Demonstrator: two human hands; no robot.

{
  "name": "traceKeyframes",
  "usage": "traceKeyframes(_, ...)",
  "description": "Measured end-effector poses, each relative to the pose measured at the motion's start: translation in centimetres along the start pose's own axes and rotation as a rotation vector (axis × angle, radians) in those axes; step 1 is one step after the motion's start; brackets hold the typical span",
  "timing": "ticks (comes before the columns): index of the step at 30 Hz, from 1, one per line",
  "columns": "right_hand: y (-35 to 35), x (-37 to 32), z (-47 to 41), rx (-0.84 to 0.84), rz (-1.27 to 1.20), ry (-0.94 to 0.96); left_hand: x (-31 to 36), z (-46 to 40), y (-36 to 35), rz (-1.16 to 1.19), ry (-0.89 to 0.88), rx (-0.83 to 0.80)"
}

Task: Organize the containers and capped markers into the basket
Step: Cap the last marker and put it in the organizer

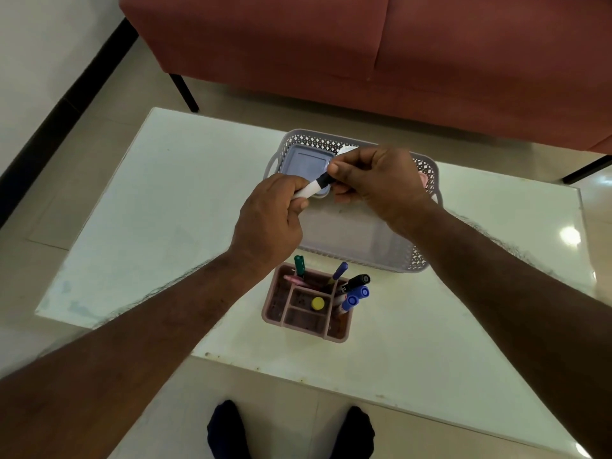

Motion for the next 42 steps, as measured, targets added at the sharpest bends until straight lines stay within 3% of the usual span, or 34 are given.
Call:
traceKeyframes(6, 0.9, -1.3, 0.9, -0.043, -0.013, 0.079, 0.9, -0.6, 0.7, 0.059, -0.017, -0.029)
traceKeyframes(9, 0.7, -1.3, 1.4, -0.097, 0.073, 0.083, 1.7, -1.2, 1.0, 0.045, -0.081, -0.059)
traceKeyframes(13, 1.5, -2.2, 2.3, -0.048, 0.178, 0.052, 2.5, -1.6, 0.7, 0.040, -0.127, -0.096)
traceKeyframes(18, 2.9, -3.1, 4.6, 0.008, 0.229, 0.115, 1.4, -1.2, 1.0, 0.152, 0.026, -0.046)
traceKeyframes(22, 2.0, -3.0, 8.0, -0.166, 0.471, 0.130, -0.5, -0.5, 1.2, -0.121, 0.097, 0.003)
traceKeyframes(26, 0.0, -1.5, 10.5, -0.391, 0.668, 0.168, -1.3, -0.2, -0.3, -0.418, 0.091, -0.196)
traceKeyframes(30, -2.2, 1.3, 11.4, -0.520, 0.896, 0.181, -1.1, 0.3, -1.3, -0.595, 0.109, -0.283)
traceKeyframes(35, -3.8, 4.0, 11.5, -0.568, 1.064, 0.263, -0.2, 0.4, -2.6, -0.643, 0.107, -0.343)
traceKeyframes(42, -4.1, 5.1, 11.5, -0.522, 1.071, 0.309, -0.2, 0.6, -2.9, -0.635, 0.114, -0.353)
Point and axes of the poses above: each hand's wrist, its own z-axis away from the middle knuckle, its own y-axis out of the back of the hand, x = y × z, the point moved 4 cm from there along -z, towards the middle knuckle, and after that the axes turned 11 degrees about -x, right-handed, at the moved point
